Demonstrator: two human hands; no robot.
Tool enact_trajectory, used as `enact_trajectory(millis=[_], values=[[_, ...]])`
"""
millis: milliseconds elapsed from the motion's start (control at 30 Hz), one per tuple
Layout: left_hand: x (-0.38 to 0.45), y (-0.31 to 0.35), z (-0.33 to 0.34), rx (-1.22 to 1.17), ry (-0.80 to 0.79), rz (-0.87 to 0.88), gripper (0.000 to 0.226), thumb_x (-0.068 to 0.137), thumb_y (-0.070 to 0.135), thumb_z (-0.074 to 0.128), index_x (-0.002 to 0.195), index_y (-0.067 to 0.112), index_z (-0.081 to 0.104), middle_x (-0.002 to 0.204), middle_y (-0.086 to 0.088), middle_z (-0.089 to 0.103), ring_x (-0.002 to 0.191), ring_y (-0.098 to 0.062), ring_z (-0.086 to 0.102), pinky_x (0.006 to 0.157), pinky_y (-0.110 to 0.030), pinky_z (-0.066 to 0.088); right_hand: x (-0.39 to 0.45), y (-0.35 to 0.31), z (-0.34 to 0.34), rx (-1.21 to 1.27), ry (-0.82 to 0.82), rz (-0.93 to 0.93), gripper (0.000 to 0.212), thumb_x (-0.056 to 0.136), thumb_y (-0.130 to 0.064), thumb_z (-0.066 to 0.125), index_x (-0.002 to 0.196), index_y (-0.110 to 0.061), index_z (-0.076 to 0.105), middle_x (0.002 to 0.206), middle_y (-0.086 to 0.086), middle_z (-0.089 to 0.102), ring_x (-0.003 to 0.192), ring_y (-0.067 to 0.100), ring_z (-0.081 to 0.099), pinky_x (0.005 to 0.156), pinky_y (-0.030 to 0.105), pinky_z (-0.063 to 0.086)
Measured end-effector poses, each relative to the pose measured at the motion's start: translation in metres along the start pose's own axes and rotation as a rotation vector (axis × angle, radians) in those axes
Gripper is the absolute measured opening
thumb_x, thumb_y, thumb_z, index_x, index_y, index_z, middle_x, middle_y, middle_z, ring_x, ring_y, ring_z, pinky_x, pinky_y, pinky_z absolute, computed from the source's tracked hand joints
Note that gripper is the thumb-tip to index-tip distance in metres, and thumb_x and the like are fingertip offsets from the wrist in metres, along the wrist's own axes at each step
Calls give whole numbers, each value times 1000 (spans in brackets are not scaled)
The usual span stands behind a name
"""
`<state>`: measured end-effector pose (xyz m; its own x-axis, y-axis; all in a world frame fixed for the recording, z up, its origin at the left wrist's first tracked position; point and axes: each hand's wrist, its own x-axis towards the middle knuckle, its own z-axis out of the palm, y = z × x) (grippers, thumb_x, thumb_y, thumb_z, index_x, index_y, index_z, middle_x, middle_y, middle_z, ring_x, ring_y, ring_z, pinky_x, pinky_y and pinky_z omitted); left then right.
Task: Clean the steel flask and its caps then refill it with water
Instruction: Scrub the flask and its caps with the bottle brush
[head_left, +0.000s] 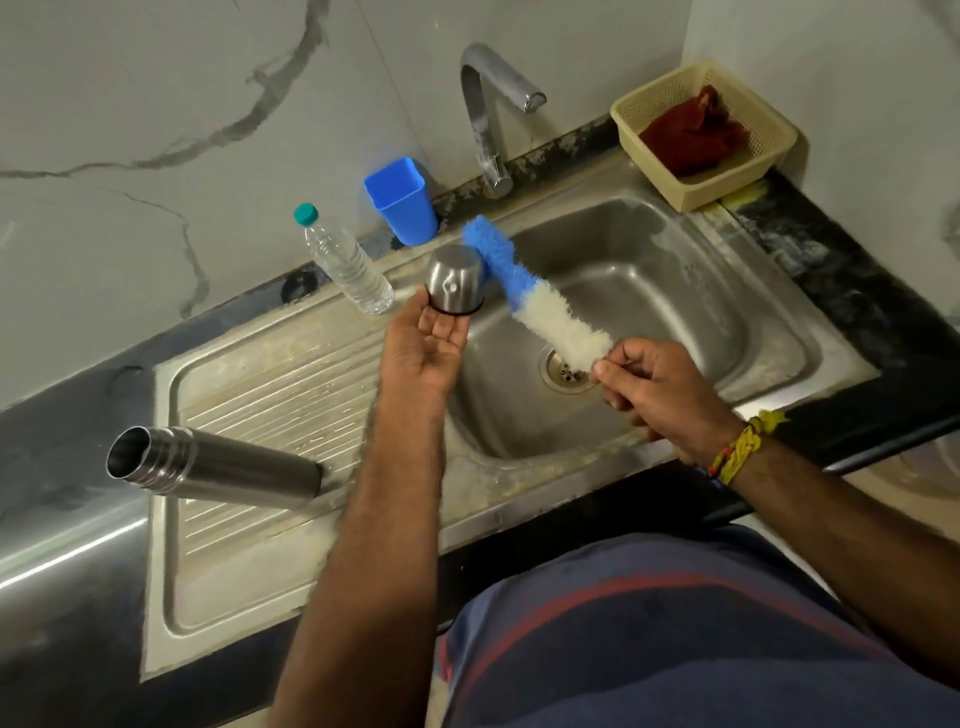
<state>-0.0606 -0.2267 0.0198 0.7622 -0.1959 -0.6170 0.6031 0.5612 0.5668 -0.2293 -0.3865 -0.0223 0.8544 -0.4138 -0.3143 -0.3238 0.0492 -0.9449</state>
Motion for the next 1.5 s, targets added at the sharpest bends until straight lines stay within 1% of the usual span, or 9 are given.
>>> enact_trajectory(millis=[300, 400, 500, 633, 767, 967, 1133, 1300, 1500], values=[[7, 13, -23, 372, -96, 181, 9, 99, 2, 58, 97, 4, 66, 92, -12, 73, 87, -23, 72, 92, -46, 58, -4, 3, -10, -99, -68, -30, 20, 98, -14, 59, 85, -1, 63, 54, 0, 52, 40, 12, 31, 38, 17, 24], [6, 9, -24, 649, -109, 268, 16, 99, 2, 59, 88, 5, 70, 83, -6, 76, 79, -18, 72, 82, -41, 60, -2, -2, -10, -129, -68, -100, 20, 97, -9, 60, 82, 3, 61, 54, -1, 53, 39, 5, 36, 36, 17, 28], [8, 13, -23, 833, -77, 352, 18, 97, 0, 62, 82, 5, 71, 70, -1, 75, 68, -14, 72, 83, -40, 60, 1, -11, -7, -304, -74, -275, 19, 93, -4, 65, 74, -4, 60, 59, -10, 59, 50, -2, 55, 53, 7, 39], [10, 16, -28, 899, -37, 423, 12, 96, 0, 64, 102, -8, 71, 90, -14, 74, 85, -25, 72, 90, -41, 59, 6, -10, -10, -542, 68, -407, 10, 90, -11, 68, 81, -11, 64, 71, -9, 67, 67, 2, 64, 61, 9, 46], [11, 13, -22, 823, -27, 465, 9, 92, -8, 63, 93, -3, 71, 72, -1, 75, 64, -15, 73, 68, -30, 61, 0, -6, 5, -604, 23, -533, 11, 91, -17, 64, 82, -18, 57, 67, -3, 64, 61, 16, 61, 58, 38, 53], [7, 4, -22, 694, -62, 473, 13, 95, -7, 59, 97, -6, 72, 74, 0, 75, 66, -10, 72, 68, -26, 58, 4, -12, 12, -583, 98, -510, 13, 91, -15, 63, 80, -17, 56, 66, -5, 63, 61, 16, 60, 59, 39, 52], [13, 14, -22, 237, -17, 316, 12, 93, -9, 63, 101, -3, 70, 98, -17, 73, 90, -28, 73, 84, -45, 63, -17, -8, 13, -580, 70, -564, 17, 94, -15, 61, 80, -18, 51, 63, -5, 57, 57, 16, 57, 54, 42, 49], [15, 15, -18, -120, -23, 120, 22, 100, 1, 52, 120, 0, 61, 98, -16, 69, 74, -23, 72, 56, -32, 61, -21, -4, 16, -593, 78, -606, 14, 93, -12, 61, 82, -16, 52, 66, -2, 57, 58, 20, 55, 55, 43, 49], [7, 9, -19, -233, -62, 139, 11, 104, 6, 51, 105, -1, 59, 77, -11, 76, 70, -19, 76, 93, -32, 58, -7, -5, 19, -521, 160, -571, 15, 95, -14, 61, 81, -12, 55, 70, 1, 63, 63, 19, 62, 60, 40, 52]])
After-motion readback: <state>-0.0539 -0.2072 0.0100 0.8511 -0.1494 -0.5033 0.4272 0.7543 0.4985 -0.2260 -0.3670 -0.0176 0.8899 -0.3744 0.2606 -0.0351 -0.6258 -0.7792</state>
